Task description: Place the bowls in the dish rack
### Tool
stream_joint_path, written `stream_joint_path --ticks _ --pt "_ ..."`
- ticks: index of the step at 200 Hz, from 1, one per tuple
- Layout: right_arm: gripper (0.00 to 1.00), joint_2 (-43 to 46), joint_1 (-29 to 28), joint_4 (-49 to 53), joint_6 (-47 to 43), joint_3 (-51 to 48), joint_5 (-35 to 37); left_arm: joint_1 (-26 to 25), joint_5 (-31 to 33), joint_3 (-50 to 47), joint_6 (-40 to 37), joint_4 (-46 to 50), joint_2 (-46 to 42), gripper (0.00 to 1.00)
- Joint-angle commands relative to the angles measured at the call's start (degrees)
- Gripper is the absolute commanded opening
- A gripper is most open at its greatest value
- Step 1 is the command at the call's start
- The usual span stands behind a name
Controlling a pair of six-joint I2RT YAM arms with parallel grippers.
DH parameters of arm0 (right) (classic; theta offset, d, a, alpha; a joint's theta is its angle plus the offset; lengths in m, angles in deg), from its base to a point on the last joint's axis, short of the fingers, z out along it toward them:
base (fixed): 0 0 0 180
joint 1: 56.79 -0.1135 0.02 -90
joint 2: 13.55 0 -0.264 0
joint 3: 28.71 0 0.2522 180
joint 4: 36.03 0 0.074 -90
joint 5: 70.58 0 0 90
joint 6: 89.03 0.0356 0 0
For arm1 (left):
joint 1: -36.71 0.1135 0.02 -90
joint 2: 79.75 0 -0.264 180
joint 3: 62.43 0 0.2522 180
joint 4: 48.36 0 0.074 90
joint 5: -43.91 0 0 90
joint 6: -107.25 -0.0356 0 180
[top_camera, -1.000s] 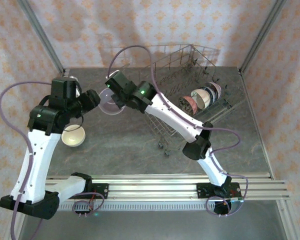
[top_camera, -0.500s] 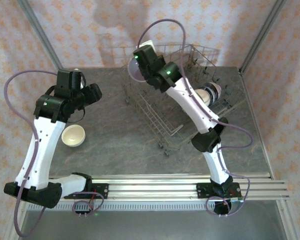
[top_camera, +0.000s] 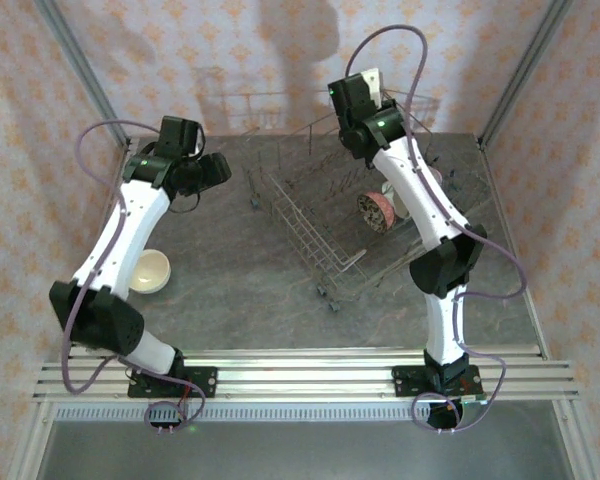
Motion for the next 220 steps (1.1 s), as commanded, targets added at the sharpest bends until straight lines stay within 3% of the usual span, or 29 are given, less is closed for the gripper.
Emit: stream_joint_path --ticks 1,38,79,147,185,220 --pt "0.0 3.6 -0.8 -3.9 0.8 -2.4 5.5 0.4 -1.7 6.3 0.5 -3.5 4.0 0.62" --pt "0.0 4.5 -0.8 0.7 6.1 -4.8 9.8 0.2 -3.6 9.6 2.1 -2.7 7.3 0.61" --pt "0.0 9.5 -1.5 3.6 12.2 -12.3 13.6 0.0 -2.0 2.0 2.4 -4.7 0.9 0.61" --pt "0.0 16.0 -5.9 -2.1 6.2 -25.8 23.0 -0.3 -3.9 -6.8 2.5 -6.3 -6.6 0.61" --pt "0.0 19.1 -7.3 -5.0 5.0 -31.8 23.5 -0.9 -4.6 -8.5 2.5 -6.1 -8.7 0.61" --pt "0.0 17.3 -6.6 -12.1 -0.8 -30.8 23.4 -2.0 -4.4 -9.0 4.5 -6.3 -9.2 0.62"
